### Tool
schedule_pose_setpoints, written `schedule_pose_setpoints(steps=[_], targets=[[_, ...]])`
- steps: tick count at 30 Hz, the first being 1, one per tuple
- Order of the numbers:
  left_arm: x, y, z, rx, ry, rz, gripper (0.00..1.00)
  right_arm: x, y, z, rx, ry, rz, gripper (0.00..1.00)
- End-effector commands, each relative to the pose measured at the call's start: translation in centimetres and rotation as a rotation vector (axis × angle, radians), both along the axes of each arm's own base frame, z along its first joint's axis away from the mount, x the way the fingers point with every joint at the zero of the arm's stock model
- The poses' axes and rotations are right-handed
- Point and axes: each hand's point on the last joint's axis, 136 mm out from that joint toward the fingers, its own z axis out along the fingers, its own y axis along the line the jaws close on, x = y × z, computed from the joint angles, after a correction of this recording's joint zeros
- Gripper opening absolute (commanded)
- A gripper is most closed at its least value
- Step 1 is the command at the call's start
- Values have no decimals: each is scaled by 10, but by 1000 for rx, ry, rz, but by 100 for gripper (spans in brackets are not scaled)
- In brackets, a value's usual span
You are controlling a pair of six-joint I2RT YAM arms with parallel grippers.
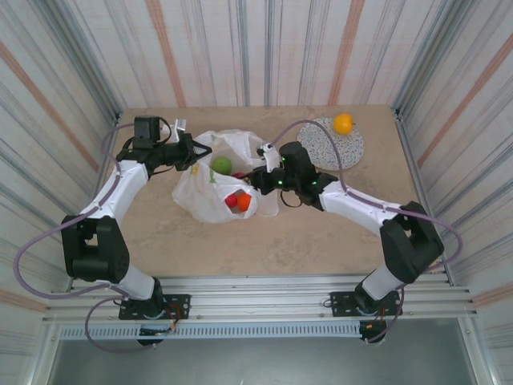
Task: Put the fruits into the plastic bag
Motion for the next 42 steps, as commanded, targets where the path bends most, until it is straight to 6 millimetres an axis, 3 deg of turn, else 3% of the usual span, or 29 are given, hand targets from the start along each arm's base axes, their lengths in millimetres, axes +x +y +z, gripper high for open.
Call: schedule_pose_setpoints(steps=[1, 12, 22, 28, 30, 33, 36, 42], targets=[[-3, 1, -1, 3, 7, -2, 0, -30, -18, -12, -69, 35, 103, 82], [-2, 2, -6, 10, 18, 3, 0, -44, -68, 15, 29, 26, 122, 80], [-2, 2, -4, 8, 14, 2, 0, -38, -78, 29, 80, 48, 133, 80], [-2, 2, -3, 5, 13, 2, 0, 5, -120, 41, 47, -16, -134, 82], [-2, 2, -2, 4, 10, 2, 0, 30, -151, 40, -4, -45, -324, 85], [-3, 2, -2, 4, 12, 2, 0, 71, -217, 31, -134, -76, -695, 91], [-3, 3, 0, 4, 4, 4, 0, 103, -268, 20, -171, -64, -911, 95], [-3, 2, 1, 3, 2, 3, 0, 166, -330, -11, -85, 62, -1133, 97]])
